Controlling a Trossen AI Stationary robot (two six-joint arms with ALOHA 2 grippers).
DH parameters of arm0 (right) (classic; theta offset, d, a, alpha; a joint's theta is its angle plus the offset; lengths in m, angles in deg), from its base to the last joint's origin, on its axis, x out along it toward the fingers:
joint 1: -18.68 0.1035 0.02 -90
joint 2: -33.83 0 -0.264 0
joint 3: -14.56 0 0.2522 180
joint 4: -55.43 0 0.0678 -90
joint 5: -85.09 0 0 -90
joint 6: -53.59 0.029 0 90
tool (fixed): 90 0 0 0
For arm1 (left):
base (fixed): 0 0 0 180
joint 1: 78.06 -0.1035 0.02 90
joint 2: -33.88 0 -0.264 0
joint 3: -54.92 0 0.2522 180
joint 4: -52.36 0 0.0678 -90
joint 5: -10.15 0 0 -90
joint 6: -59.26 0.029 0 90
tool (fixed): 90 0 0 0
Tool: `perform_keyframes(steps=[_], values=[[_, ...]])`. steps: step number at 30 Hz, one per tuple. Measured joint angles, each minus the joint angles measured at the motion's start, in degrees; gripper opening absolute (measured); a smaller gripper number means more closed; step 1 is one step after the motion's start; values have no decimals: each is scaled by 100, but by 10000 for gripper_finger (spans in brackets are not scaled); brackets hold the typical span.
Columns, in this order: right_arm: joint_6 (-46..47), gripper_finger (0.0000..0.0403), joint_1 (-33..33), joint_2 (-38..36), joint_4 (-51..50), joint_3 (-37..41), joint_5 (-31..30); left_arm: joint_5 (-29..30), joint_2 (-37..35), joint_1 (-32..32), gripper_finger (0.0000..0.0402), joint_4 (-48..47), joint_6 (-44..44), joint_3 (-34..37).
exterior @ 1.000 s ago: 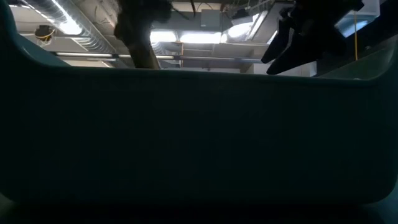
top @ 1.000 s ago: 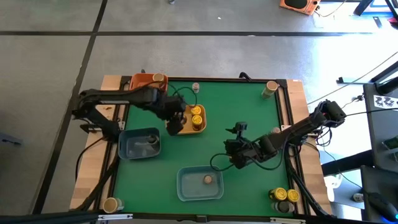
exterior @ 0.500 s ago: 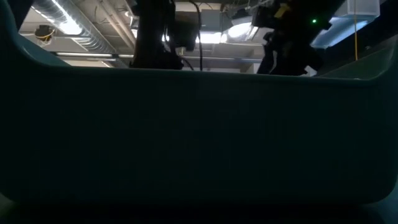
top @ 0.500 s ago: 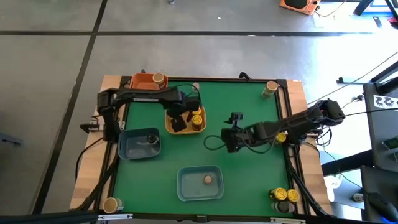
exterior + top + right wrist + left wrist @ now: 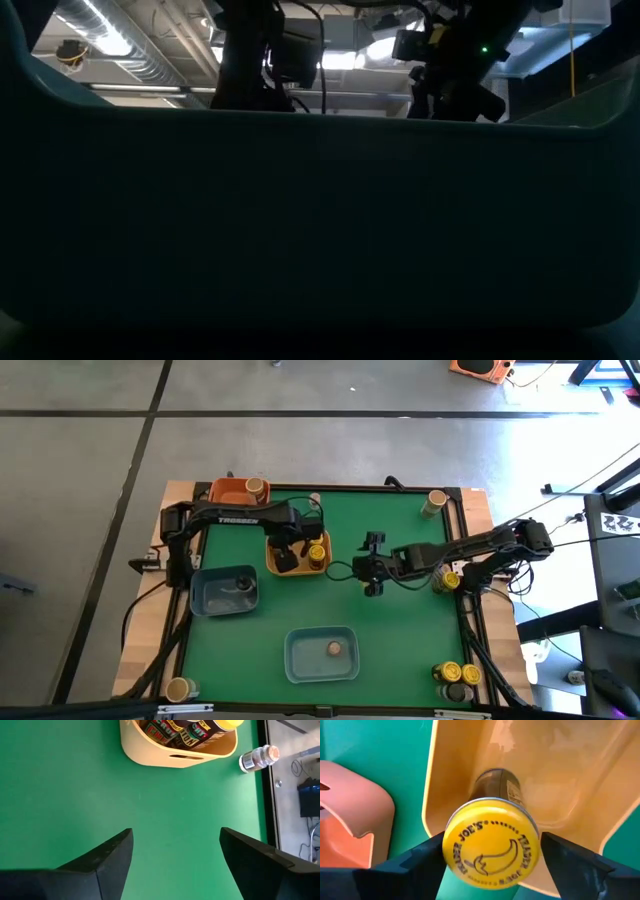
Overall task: Sort spices by type
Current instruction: Put the yellow seasoning bottle into the yellow bin, then put the white transparent seasoning bottle into the light blue bin
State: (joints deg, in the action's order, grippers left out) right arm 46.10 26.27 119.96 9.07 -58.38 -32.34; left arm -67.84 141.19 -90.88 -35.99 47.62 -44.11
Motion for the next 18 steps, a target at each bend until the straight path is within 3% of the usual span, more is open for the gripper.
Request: perform_keyframes(steps=[18], values=[[-197, 296, -259, 0, 109, 0, 1, 178, -1470, 223, 315, 533, 32, 25]])
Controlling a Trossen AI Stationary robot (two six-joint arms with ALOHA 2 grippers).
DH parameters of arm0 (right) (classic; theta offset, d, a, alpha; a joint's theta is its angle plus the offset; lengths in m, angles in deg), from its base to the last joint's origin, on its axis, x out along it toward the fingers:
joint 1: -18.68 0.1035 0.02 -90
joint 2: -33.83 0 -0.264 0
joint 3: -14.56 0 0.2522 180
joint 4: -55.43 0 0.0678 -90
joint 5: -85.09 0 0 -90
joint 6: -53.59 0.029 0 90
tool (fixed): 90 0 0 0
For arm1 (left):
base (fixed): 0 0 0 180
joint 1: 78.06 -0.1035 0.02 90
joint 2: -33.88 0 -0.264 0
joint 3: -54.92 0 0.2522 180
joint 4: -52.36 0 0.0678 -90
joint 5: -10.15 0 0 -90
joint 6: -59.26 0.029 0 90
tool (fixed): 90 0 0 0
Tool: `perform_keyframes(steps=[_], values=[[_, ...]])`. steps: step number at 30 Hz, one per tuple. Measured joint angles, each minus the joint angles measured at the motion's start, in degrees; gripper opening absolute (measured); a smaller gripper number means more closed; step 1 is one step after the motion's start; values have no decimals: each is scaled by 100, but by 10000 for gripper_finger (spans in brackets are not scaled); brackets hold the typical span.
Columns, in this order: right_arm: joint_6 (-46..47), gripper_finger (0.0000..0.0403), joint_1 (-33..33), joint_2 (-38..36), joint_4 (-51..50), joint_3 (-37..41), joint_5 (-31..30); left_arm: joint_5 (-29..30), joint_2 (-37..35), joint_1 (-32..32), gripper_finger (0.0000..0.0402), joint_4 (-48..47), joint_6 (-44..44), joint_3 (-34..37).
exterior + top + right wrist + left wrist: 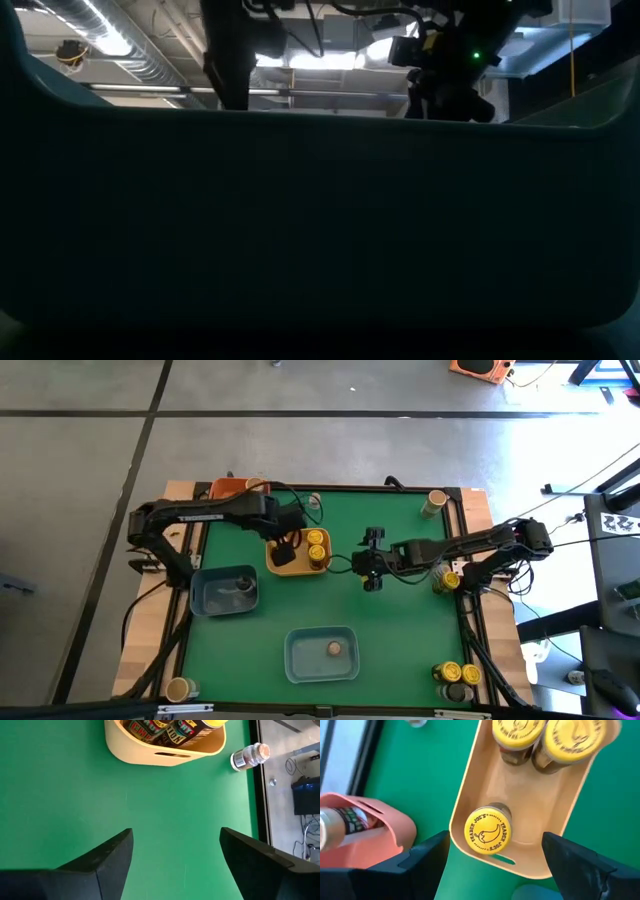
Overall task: Sort spices by type
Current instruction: Put the white transparent seasoning bottle into the light blue bin
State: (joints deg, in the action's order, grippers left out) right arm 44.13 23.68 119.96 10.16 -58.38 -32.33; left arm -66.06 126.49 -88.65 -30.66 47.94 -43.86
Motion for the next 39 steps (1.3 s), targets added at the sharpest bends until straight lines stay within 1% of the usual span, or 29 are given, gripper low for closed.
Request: perform_keyframes(steps=[4, 10, 14, 17, 20, 24, 27, 29, 32, 35, 39], values=[[6, 296, -27, 0, 5, 0, 0, 118, -461, 96, 315, 510, 84, 439], [-10, 296, -33, 0, 35, 0, -12, 176, -1454, 205, 315, 1981, -151, 1737], [-134, 296, -280, 0, 251, 0, 55, 172, -2008, 313, 315, 2819, -492, 2660], [-176, 296, -636, 2, 476, 2, 298, 172, -2242, 394, 315, 3234, -710, 3255], [-287, 296, -1069, 2, 820, 2, 782, 172, -2358, 521, 315, 3712, -952, 3764], [-289, 296, -1634, 2, 1384, 2, 1421, 187, -2420, 742, 315, 4815, -1111, 4349], [-229, 296, -1935, 2, 1639, 2, 1677, 199, -2424, 872, 315, 5569, -1202, 4645], [-123, 296, -2066, 2, 1752, 2, 1730, 200, -2426, 929, 315, 5961, -1232, 4774], [-104, 296, -2211, 8, 1880, 2, 1752, 202, -2427, 998, 315, 6226, -1170, 4807], [-122, 296, -2367, 108, 2227, 2, 1691, 242, -2427, 1023, 315, 6316, -974, 4807], [-238, 296, -2664, 390, 2720, 2, 1704, 630, -2427, 982, 315, 6414, -651, 4807]])
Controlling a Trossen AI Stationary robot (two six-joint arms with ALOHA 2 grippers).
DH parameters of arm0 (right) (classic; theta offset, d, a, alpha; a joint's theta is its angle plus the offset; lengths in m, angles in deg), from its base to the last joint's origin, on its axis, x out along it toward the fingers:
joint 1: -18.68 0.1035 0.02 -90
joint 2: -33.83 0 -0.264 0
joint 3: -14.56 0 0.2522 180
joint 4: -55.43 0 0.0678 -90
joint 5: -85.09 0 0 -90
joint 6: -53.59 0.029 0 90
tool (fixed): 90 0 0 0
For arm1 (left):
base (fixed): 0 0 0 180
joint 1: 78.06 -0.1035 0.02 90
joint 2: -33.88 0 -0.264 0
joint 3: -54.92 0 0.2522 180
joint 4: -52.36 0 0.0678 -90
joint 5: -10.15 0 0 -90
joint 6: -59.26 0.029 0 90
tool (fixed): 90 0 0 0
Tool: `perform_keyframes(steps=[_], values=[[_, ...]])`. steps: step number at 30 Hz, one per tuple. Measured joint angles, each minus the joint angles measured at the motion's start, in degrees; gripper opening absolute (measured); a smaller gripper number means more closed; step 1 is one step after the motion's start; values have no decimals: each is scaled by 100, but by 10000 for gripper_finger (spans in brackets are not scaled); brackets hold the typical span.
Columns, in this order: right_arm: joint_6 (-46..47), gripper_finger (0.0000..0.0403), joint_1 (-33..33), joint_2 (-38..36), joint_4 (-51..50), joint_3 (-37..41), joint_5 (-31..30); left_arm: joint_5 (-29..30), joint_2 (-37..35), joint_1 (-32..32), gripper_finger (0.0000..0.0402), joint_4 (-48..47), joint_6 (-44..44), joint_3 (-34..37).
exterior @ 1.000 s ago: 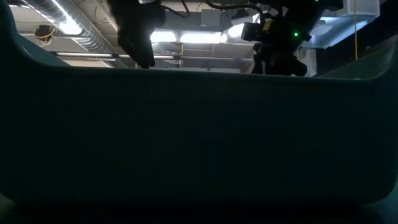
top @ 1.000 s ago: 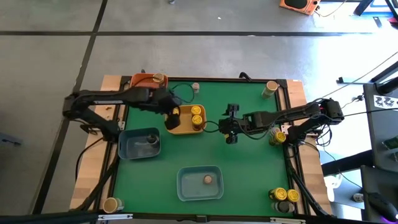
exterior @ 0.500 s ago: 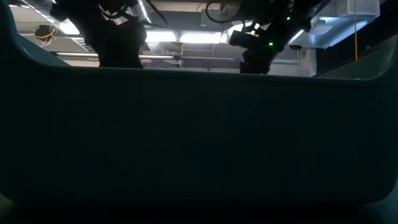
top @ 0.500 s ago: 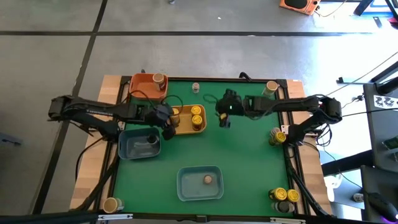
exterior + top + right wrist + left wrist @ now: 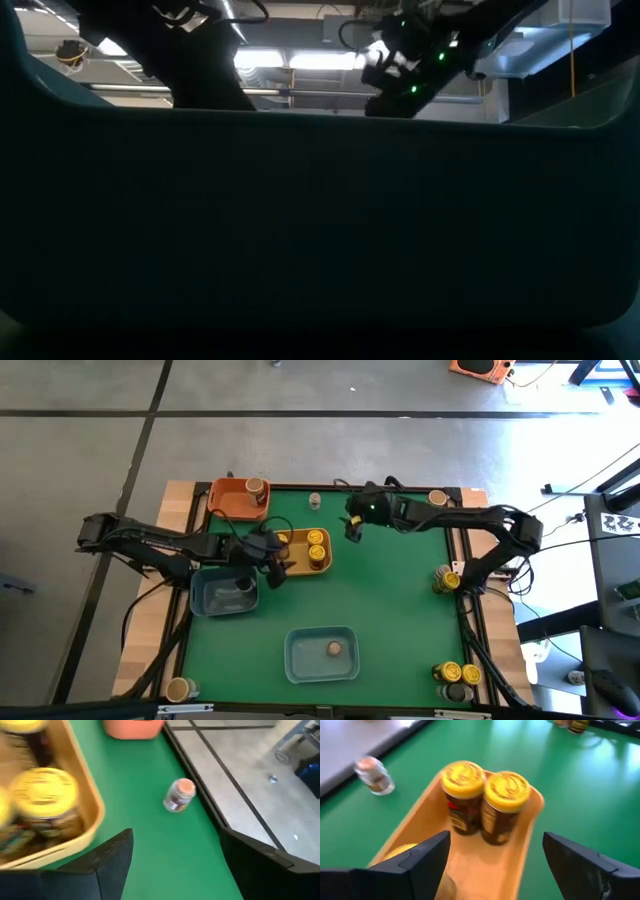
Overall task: Sort spices by type
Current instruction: Put the white transparent seasoning bottle into the light blue bin
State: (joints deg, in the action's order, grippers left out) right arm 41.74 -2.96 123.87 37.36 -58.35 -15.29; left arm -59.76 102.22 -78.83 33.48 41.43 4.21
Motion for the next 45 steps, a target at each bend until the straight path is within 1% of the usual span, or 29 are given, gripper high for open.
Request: perform_keyframes(steps=[5, 8, 13, 17, 20, 23, 27, 33, 38, 42, 45], values=[[-53, 296, -424, 504, 907, -2, 343, 140, 1, -179, 315, 197, 342, 0], [-147, 296, -634, 756, 1239, -2, 510, 167, 2, -317, 315, 375, 518, 0], [-298, 296, -746, 860, 1308, -2, 544, 206, 2, -713, 315, 898, 753, -2], [-383, 296, -663, 822, 1410, -2, 562, 216, 2, -1225, 315, 1183, 728, -2], [-400, 296, -644, 789, 1506, -7, 556, 213, 10, -1606, 315, 1145, 706, -88], [-392, 296, -646, 783, 1482, -7, 549, 172, 126, -1931, 315, 1029, 758, -343], [-390, 296, -650, 783, 1464, -7, 529, 158, 566, -2282, 315, 961, 776, -796], [-390, 296, -650, 779, 1420, -7, 497, 126, 1480, -2831, 315, 428, 552, -1742], [-361, 296, -650, 779, 1430, -7, 497, -293, 2322, -3131, 315, -274, 371, -2675], [-357, 296, -650, 777, 1297, -7, 499, -347, 3007, -3289, 315, -691, 307, -3299], [-355, 296, -650, 777, 1235, -4, 499, -446, 3438, -3389, 315, -767, 275, -3602]])
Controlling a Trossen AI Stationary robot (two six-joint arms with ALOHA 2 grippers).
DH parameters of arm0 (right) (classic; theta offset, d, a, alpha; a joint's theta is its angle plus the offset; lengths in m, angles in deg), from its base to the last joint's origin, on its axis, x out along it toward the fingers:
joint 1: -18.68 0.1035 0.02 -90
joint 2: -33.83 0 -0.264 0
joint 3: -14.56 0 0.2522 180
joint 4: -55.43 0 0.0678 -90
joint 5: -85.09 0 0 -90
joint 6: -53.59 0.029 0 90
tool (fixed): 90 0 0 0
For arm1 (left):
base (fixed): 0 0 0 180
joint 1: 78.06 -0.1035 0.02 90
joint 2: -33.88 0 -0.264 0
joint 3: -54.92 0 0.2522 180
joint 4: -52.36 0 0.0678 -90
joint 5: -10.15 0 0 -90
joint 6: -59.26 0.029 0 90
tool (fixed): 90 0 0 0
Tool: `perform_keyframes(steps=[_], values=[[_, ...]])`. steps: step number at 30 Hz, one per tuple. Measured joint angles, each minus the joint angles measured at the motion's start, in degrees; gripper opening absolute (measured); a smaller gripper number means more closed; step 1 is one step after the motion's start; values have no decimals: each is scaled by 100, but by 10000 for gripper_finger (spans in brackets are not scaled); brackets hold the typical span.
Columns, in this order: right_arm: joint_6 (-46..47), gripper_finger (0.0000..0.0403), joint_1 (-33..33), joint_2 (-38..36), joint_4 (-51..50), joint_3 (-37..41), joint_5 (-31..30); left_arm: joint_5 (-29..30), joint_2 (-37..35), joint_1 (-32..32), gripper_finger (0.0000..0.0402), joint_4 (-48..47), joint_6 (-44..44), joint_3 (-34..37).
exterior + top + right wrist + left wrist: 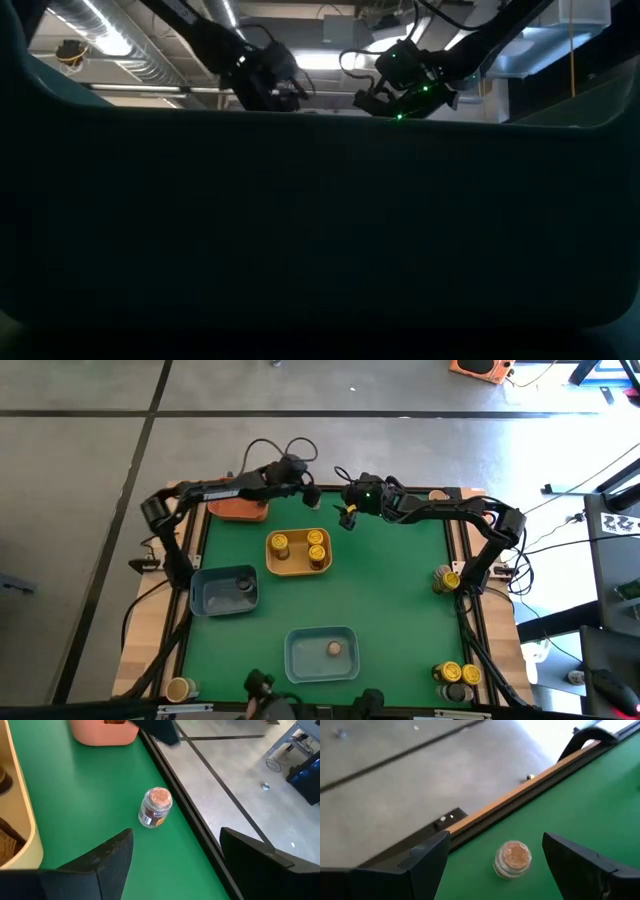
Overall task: Sort spices by type
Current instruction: Put the white transparent seasoning bottle into the light blue bin
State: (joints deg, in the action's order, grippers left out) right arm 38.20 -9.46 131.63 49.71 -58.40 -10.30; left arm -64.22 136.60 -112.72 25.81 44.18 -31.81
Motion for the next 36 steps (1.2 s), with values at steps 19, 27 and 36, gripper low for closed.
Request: perform_keyframes(steps=[19, 27, 36], values=[[7, 296, 0, -2, -118, 0, 3, -821, 1199, -97, 315, 464, -54, -199], [7, 296, 0, -2, -136, 0, 4, -841, 1370, -113, 315, 569, -17, -199], [7, 296, 0, -2, -132, 0, 4, -850, 1368, -141, 315, 574, 49, -196]])
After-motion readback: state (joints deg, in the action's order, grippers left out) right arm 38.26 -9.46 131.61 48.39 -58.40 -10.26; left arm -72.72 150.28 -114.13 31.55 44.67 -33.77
